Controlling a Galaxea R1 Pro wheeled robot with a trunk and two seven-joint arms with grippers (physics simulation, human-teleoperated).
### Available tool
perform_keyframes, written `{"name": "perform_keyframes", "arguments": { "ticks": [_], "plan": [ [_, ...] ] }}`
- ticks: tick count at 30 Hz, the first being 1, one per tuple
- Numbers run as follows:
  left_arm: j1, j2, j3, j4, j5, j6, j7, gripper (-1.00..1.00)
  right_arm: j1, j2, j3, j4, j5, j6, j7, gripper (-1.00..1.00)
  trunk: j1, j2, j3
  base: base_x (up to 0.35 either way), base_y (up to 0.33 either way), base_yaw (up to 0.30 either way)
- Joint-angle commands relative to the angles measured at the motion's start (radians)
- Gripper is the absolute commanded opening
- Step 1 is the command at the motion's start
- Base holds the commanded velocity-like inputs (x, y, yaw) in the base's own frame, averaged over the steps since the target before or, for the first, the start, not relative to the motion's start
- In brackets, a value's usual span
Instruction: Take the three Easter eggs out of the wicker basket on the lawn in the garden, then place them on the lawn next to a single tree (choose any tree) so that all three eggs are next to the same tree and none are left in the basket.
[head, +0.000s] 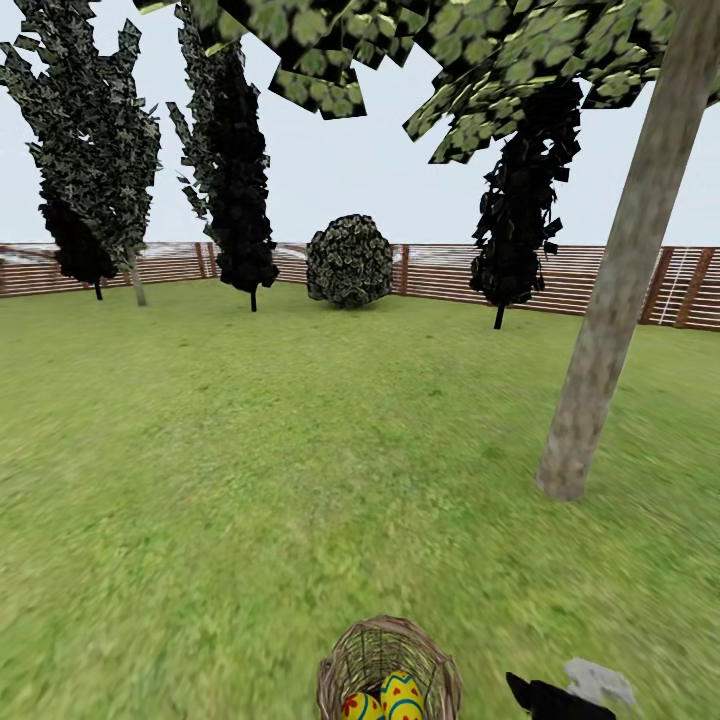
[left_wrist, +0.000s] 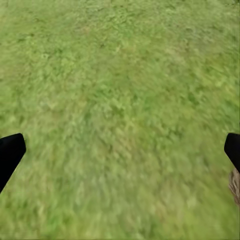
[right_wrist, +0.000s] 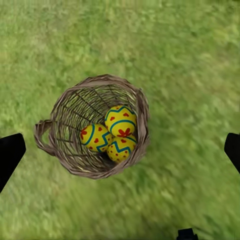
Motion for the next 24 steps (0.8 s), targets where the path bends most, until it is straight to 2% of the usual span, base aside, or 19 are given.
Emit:
{"name": "perform_keyframes", "arguments": {
  "ticks": [1,3,4,7,8,9,11,12,15,17,18,21,22,24],
  "plan": [
    [0.015,0.003,0.065,-0.081,0.025,0.067,-0.03,1.0,-0.022,0.001,0.003,-0.001,0.005,0.032,0.002,1.0,0.0,0.0,0.0,0.0,0.0,0.0],
    [0.024,0.004,0.125,-0.153,0.034,0.14,-0.062,1.0,-0.046,0.001,0.013,-0.001,0.009,0.074,-0.003,1.0,0.0,0.0,0.0,0.0,0.0,0.0],
    [0.03,0.005,0.178,-0.213,0.039,0.216,-0.091,1.0,-0.072,0.001,0.03,-0.001,0.012,0.117,-0.016,1.0,0.0,0.0,0.0,0.0,0.0,0.0],
    [0.03,0.009,0.23,-0.279,0.04,0.326,-0.118,1.0,-0.116,0.001,0.077,-0.001,0.015,0.164,-0.072,1.0,0.0,0.0,0.0,0.0,0.0,0.0],
    [0.028,0.014,0.241,-0.295,0.04,0.36,-0.123,1.0,-0.131,0.002,0.1,-0.001,0.015,0.175,-0.099,1.0,0.0,0.0,0.0,0.0,0.0,0.0],
    [0.022,0.032,0.256,-0.321,0.038,0.424,-0.13,1.0,-0.158,0.004,0.161,-0.001,0.015,0.189,-0.162,1.0,0.0,0.0,0.0,0.0,0.0,0.0],
    [0.008,0.061,0.266,-0.343,0.038,0.49,-0.134,1.0,-0.184,0.007,0.232,-0.001,0.014,0.198,-0.233,1.0,0.0,0.0,0.0,0.0,0.0,0.0],
    [-0.01,0.096,0.271,-0.363,0.037,0.558,-0.137,1.0,-0.209,0.011,0.307,0.0,0.009,0.204,-0.304,1.0,0.0,0.0,0.0,0.0,0.0,0.0],
    [-0.051,0.15,0.276,-0.385,0.037,0.656,-0.14,1.0,-0.24,0.018,0.413,0.0,0.002,0.209,-0.396,1.0,0.0,0.0,0.0,0.0,0.0,0.0],
    [-0.085,0.176,0.278,-0.395,0.037,0.72,-0.142,1.0,-0.255,0.026,0.466,0.002,0.0,0.21,-0.443,1.0,0.0,0.0,0.0,0.0,0.0,0.0],
    [-0.122,0.193,0.28,-0.4,0.037,0.777,-0.143,1.0,-0.266,0.032,0.502,0.007,-0.003,0.21,-0.476,1.0,0.0,0.0,0.0,0.0,0.0,0.0],
    [-0.173,0.208,0.281,-0.405,0.037,0.848,-0.143,1.0,-0.28,0.037,0.533,0.027,-0.01,0.211,-0.504,1.0,0.0,0.0,0.0,0.0,0.0,0.0],
    [-0.196,0.213,0.281,-0.408,0.036,0.888,-0.142,1.0,-0.291,0.039,0.545,0.06,-0.02,0.211,-0.516,1.0,0.0,0.0,0.0,0.0,0.0,0.0],
    [-0.213,0.217,0.281,-0.411,0.036,0.921,-0.141,1.0,-0.308,0.04,0.552,0.105,-0.031,0.211,-0.524,1.0,0.0,0.0,0.0,0.0,0.0,0.0]
  ]
}}
